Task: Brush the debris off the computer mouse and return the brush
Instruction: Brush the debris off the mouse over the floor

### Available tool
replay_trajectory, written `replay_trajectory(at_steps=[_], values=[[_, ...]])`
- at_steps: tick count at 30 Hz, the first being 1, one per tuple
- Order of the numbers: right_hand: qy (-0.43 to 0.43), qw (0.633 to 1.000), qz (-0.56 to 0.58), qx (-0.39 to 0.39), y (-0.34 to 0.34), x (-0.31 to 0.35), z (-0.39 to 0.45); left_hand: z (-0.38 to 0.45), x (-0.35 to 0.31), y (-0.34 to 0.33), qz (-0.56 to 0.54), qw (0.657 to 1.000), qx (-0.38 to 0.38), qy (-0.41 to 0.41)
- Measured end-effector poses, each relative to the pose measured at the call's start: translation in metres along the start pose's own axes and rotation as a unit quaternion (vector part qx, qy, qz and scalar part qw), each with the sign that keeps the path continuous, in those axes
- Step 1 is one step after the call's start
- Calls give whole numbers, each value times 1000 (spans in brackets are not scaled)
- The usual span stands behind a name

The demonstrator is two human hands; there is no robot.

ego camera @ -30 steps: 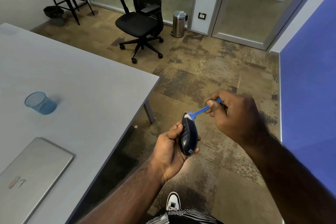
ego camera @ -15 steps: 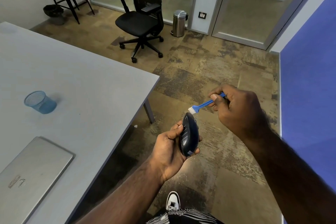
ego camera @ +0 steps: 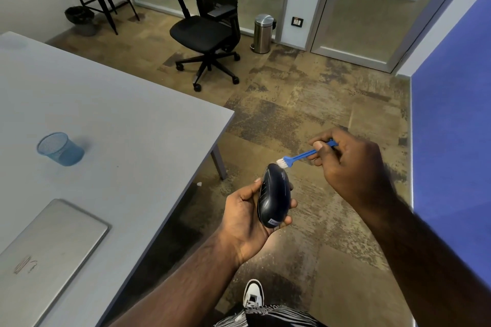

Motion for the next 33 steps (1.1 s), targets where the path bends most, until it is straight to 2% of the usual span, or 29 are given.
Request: replay_trajectory(at_steps=[3,9,11,18,24,29,33], values=[[16,998,63,0,-2,6,-5,0,-1,-1,14,1000,-6,-2],[-19,1000,-15,-4,-1,-12,-7,0,4,0,7,1000,-23,12],[3,1000,2,0,1,-8,-11,0,4,3,-7,999,-32,10],[104,989,24,102,-4,18,-21,-2,1,13,-32,998,-58,-6],[76,995,-41,56,2,12,-19,-2,0,11,-31,998,-51,-12],[110,987,-9,118,-8,24,-20,-4,-3,15,-27,997,-67,-17],[72,994,-32,74,-1,14,-17,-5,-3,16,-24,997,-73,-21]])
Point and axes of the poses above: each hand's wrist, its own z-axis towards the middle knuckle, its own y-axis out of the back of the hand, x = y × z, the point moved 9 cm from there along z, towards the middle knuckle, and after that the axes turned 15 degrees about x, right-handed, at the moved point
